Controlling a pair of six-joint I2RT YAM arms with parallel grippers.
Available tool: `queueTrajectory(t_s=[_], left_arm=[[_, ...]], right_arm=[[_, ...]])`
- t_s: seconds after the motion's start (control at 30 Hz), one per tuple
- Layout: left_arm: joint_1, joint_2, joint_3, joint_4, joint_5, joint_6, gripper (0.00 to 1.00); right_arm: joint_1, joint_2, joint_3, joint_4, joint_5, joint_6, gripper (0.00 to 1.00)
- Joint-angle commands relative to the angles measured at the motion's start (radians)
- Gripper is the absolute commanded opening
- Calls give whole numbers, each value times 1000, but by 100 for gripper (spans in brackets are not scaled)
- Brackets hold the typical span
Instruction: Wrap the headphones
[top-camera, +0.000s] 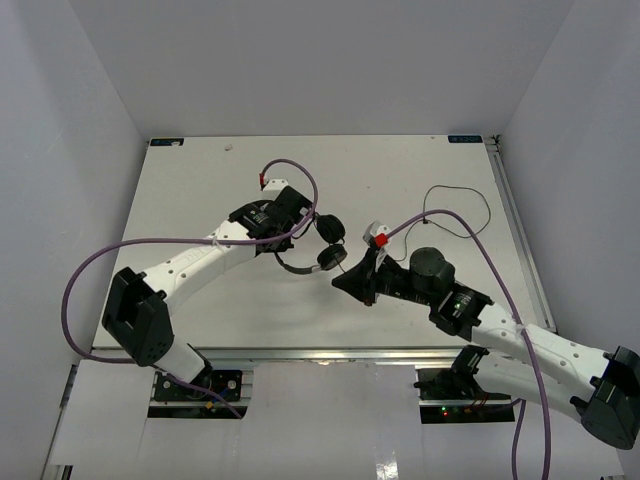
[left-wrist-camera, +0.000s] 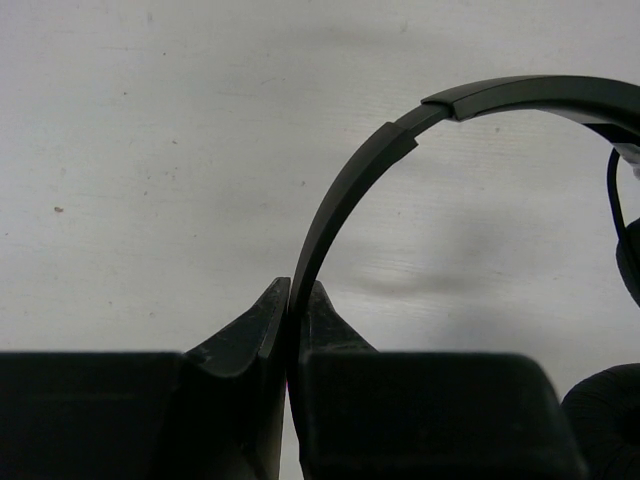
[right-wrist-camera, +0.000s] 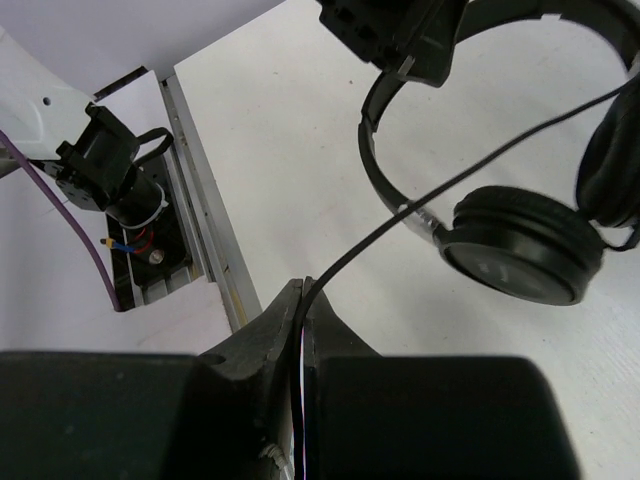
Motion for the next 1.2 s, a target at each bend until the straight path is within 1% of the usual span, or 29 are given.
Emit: queueTrajectory(t_s=[0.0,0.17,0.27,0.47,0.6,0.73,0.87,0.93,1.07,1.17], left_arm=[[17,-113,62,84,29,-11,0],[25,-167,77,87,31,-6,0],[25,-187,75,99,39,-16,0],[25,-285,41,148,78,-34,0],[26,-333,24,158,42,-40,0],[28,-342,17,168,13,-49,0],[28,-314,18,172,-40,-49,0],[28,-293,9,183,-50,-56,0],[30,-303,-18,206,-38,-61,0],[35,-327,-20,208,-25,-45,0]], right_arm=[[75,4,-47,129,127,15,8],[115,39,-112,201,163,19,8],[130,83,-124,236,173,18,8],[154,128,-128,253,231,-5,8],[161,129,-142,287,230,-8,8],[191,159,-119,302,231,-14,8],[233,193,-76,306,230,-29,8],[272,203,-51,306,234,-39,8],[302,221,-38,289,282,-46,8],[302,240,-52,281,359,-55,8]])
